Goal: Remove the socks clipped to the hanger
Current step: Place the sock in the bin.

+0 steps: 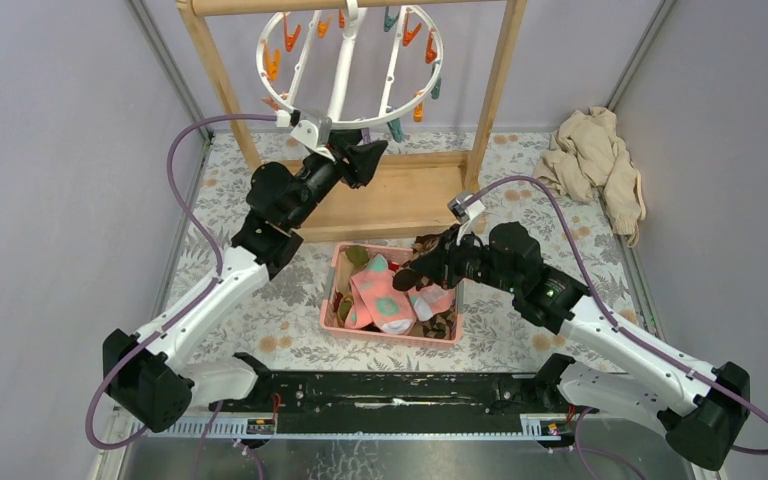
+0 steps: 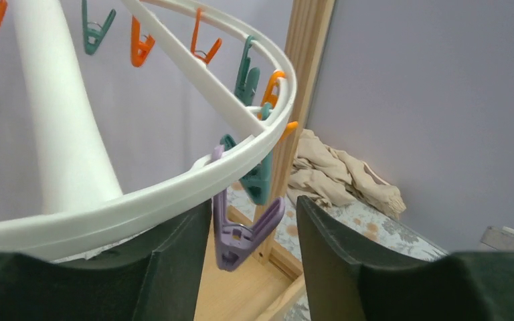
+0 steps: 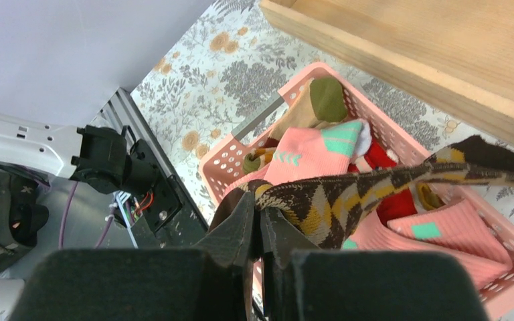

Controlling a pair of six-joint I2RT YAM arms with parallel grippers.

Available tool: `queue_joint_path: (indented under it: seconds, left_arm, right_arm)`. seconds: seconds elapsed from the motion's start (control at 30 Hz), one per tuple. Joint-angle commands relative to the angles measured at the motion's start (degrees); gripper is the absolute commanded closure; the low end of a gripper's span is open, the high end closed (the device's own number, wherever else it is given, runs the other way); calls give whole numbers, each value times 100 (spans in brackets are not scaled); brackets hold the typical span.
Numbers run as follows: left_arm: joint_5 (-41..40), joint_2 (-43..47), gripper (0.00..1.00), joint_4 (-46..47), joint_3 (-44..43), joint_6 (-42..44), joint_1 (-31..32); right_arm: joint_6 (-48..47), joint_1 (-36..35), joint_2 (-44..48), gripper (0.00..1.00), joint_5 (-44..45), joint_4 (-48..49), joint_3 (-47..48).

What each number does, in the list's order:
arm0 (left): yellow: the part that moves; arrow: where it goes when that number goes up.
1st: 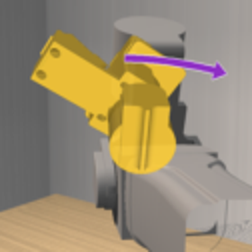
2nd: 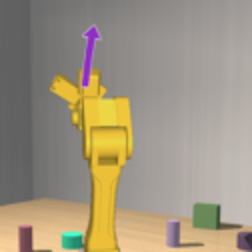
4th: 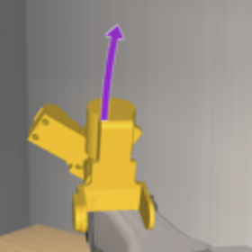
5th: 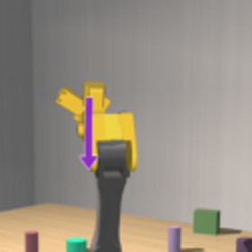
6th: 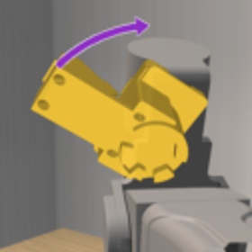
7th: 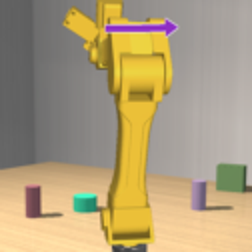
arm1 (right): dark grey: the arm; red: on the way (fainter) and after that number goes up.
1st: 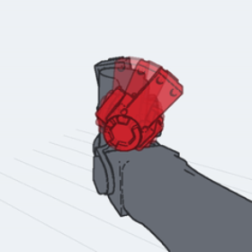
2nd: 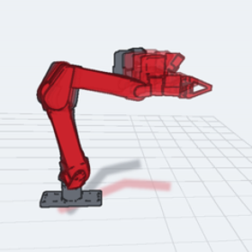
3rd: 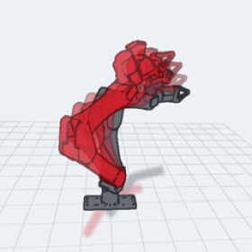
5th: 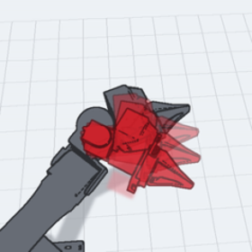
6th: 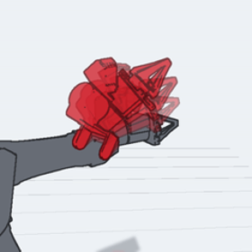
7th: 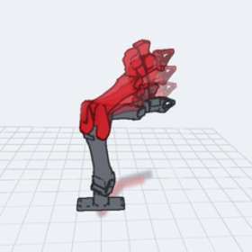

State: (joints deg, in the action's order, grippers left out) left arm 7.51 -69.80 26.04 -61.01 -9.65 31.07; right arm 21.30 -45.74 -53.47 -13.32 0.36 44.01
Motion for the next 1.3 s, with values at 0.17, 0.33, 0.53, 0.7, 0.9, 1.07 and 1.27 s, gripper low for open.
queue_joint_path:
  seconds: [0.17, 0.33, 0.53, 0.7, 0.9, 1.07, 1.27]
  left_arm:
    - [67, 764, 29, -1250, 65, -404, -31]
    - [78, 1137, 24, -1959, 160, -556, -31]
    - [-6, 1572, 22, -2570, 398, -826, -31]
    - [-70, 1893, 22, -2877, 821, -1226, -31]
    - [-109, 2158, 20, -3206, 1274, -1526, -31]
    - [-146, 2293, 19, -3555, 1371, -1723, -31]
    - [-199, 2558, 18, -3728, 1510, -1894, -34]
  right_arm:
    - [-264, 12, 110, 100, -591, -1174, 951]
    - [-432, 12, -97, 100, -1073, -1911, 1450]
    - [-363, 12, -252, 100, -1176, -1924, 1232]
    - [-234, 13, -506, 100, -773, -1550, 744]
    - [-47, 14, -1164, 100, -387, -756, 203]
    - [39, 12, -1903, 100, -500, -262, 230]
    - [113, 12, -2836, 100, -612, 280, 578]
